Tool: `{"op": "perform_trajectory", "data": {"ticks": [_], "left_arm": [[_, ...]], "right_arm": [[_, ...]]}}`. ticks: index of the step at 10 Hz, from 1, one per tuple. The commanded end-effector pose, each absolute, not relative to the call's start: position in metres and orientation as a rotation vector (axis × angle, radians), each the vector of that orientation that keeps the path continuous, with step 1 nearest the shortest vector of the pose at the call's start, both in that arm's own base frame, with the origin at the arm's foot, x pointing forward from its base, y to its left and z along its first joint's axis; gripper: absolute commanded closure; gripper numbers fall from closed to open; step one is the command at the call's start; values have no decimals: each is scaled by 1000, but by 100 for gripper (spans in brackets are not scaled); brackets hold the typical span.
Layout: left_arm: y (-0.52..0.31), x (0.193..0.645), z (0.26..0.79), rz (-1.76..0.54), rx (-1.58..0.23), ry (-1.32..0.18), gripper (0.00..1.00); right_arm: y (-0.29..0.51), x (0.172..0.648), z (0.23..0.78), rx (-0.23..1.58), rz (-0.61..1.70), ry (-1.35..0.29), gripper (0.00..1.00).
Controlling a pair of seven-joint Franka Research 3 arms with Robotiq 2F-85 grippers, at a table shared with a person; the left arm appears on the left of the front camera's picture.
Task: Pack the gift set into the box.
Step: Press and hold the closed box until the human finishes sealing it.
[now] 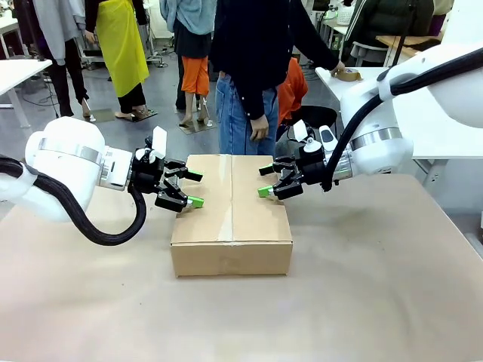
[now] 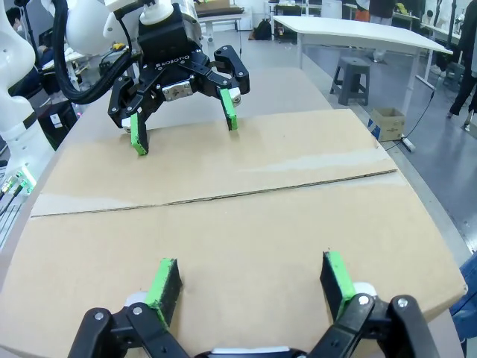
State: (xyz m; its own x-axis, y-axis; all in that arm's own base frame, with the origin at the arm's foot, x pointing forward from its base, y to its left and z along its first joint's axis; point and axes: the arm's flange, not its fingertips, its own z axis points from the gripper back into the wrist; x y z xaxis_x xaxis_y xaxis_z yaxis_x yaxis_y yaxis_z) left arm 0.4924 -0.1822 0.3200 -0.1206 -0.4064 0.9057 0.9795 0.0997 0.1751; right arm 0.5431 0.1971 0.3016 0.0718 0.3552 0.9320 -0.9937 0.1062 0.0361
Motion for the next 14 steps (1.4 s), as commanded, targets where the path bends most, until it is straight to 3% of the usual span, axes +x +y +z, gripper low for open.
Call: {"op": "perform_trajectory", "data": {"ticks": [1,14], "left_arm": [[-182,491,318,-1396,-728,-1065,0],[-182,491,318,-1396,-728,-1065,0]], "right_arm": [[199,542,299,887,1254,-940,0],[199,542,299,887,1254,-940,0]]}}
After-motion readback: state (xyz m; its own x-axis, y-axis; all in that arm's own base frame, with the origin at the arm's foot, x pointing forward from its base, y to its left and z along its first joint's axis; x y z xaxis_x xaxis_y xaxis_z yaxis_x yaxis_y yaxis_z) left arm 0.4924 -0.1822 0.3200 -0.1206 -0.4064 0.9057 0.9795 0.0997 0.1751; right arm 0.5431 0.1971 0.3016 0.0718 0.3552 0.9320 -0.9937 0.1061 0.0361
